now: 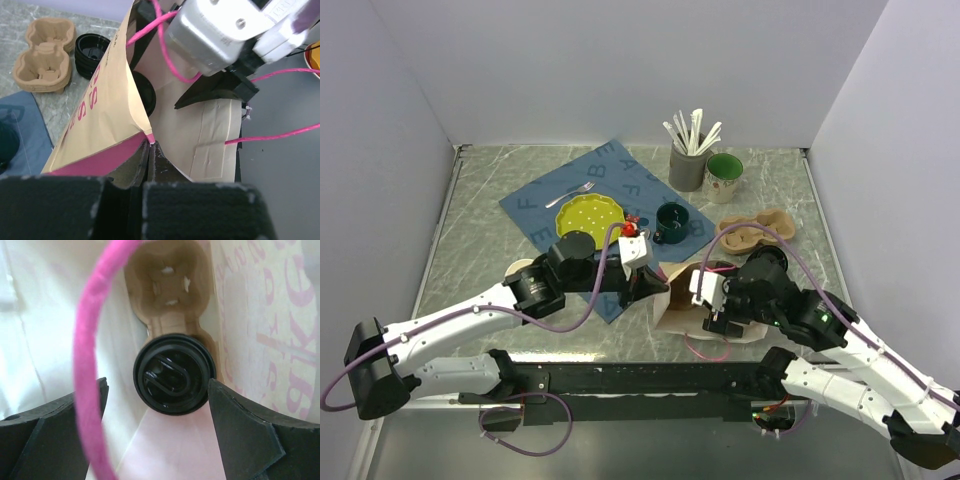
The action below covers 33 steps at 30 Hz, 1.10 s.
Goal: Pack the takeout coffee
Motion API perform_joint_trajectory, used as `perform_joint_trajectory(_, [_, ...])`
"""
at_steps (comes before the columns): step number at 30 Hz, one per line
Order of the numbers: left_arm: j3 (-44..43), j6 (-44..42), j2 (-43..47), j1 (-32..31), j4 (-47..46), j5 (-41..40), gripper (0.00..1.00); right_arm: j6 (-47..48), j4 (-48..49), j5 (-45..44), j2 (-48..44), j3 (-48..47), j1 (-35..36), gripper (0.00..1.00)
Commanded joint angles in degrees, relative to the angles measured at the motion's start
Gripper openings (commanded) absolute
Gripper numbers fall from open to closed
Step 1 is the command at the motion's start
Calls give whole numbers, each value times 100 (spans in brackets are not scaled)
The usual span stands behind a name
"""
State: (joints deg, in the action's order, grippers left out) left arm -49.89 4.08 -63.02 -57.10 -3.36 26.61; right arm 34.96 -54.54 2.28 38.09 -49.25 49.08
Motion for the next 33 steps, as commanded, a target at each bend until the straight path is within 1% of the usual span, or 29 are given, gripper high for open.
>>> perform_joint_trajectory(1, [-407,269,-96,-29,159,-173,1,-182,-21,255,50,-506,-21,87])
perform_joint_trajectory(4, [-583,444,-157,-20,318,-244,1,-270,-74,369,155,-769,-21,85])
perform_joint_trajectory(5, [-662,497,-184,-29,527,-288,1,-288,-100,404,173,-874,-21,84])
perform_joint_trajectory(10, [-961,858,-289,-20,1003,-472,1,-455,-232,685,243,-1068,-30,82])
perform_joint_trajectory(14, [-1251,1165,-368,-20,1355,-578,1,-665,-425,905,235,-955,-21,80])
perform_joint_trajectory(20, [-1593,1709,-421,-20,1759,-710,1,-815,-390,1222,103,-752,-21,78])
perform_joint_trajectory(27, [-1542,2246,-369,-20,1996,-885,1,-921,-417,1424,357,-849,-21,77])
perform_joint_trajectory(33, [-1445,2554,-377,-29,2102,-1044,1,-868,-171,1477,480,-788,-21,75])
